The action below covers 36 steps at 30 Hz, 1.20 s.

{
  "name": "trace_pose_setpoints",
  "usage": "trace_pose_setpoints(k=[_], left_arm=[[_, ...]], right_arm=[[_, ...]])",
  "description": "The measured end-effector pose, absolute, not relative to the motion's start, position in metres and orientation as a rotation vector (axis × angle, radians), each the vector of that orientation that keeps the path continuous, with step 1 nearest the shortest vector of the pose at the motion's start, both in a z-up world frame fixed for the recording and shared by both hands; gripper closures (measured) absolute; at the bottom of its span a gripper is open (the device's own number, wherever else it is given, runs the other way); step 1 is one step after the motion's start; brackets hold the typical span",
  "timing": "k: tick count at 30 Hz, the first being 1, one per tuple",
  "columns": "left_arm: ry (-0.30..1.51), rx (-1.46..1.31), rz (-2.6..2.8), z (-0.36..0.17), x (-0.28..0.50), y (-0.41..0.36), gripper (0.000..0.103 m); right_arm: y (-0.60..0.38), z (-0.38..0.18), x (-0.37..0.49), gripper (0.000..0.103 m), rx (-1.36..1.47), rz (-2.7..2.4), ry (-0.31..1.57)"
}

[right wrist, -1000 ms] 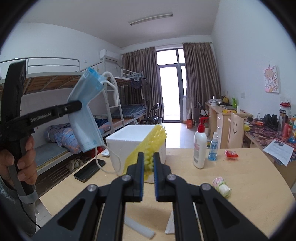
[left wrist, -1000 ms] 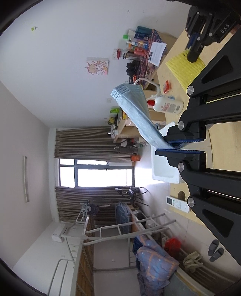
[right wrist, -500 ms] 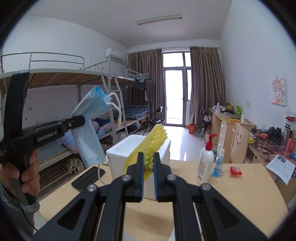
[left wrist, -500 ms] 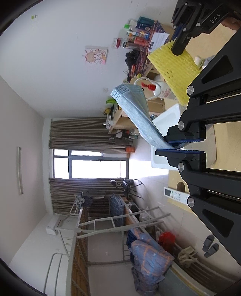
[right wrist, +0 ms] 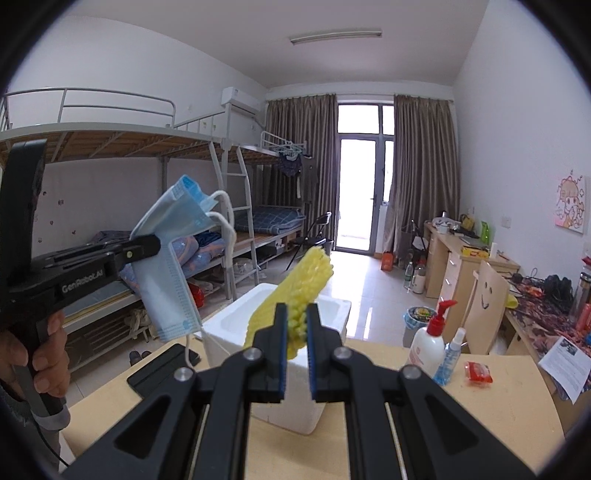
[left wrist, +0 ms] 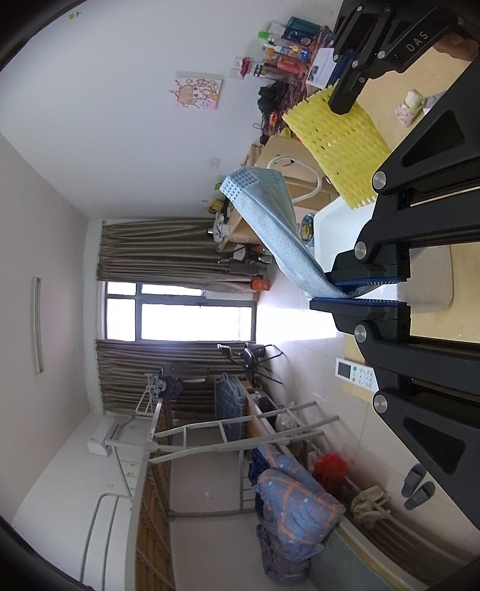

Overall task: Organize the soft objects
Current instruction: 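Carry the yellow net in the right tool while the left carries the mask to the foam box, then open the right gripper to drop the yellow net into the foam box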

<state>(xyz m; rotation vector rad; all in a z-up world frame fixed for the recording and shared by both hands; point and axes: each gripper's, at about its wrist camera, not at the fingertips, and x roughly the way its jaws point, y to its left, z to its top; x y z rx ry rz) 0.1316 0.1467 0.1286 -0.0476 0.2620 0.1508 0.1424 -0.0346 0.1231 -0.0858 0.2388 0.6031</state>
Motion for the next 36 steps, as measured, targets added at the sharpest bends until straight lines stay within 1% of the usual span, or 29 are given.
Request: trace_pose_setpoints(k=[6, 17, 31, 32, 33, 34, 35, 36], left_arm=[[0.246, -0.059, 0.167, 0.13, 0.138, 0.152, 0.097], [0.262, -0.054, 0.206, 0.126, 0.151, 0.165, 0.097], [0.287, -0.08, 0.235, 0.12, 0.159, 0.182, 0.097], [0.29, -0.081, 0.236, 0.119, 0.16, 0.183, 0.097], [0.292, -0.082, 0.236, 0.119, 0.161, 0.184, 0.097], [0.294, -0.082, 0.236, 0.119, 0.162, 0.185, 0.097], [0.295, -0.082, 0.238, 0.119, 0.162, 0.185, 0.097], [0.296, -0.083, 0.237, 0.119, 0.162, 0.186, 0.097]], right_arm=[[-0.028, 0.124, 0.16, 0.092, -0.074, 0.608, 0.242], [0.001, 0.113, 0.209, 0.092, -0.05, 0.661, 0.338], [0.037, 0.095, 0.243, 0.091, -0.085, 0.692, 0.438], [0.039, 0.093, 0.245, 0.087, -0.085, 0.699, 0.451], [0.04, 0.092, 0.247, 0.074, -0.084, 0.7, 0.46], [0.04, 0.091, 0.248, 0.065, -0.079, 0.7, 0.466], [0.04, 0.091, 0.25, 0.047, -0.07, 0.7, 0.468], [0.039, 0.091, 0.251, 0.039, -0.062, 0.702, 0.467]])
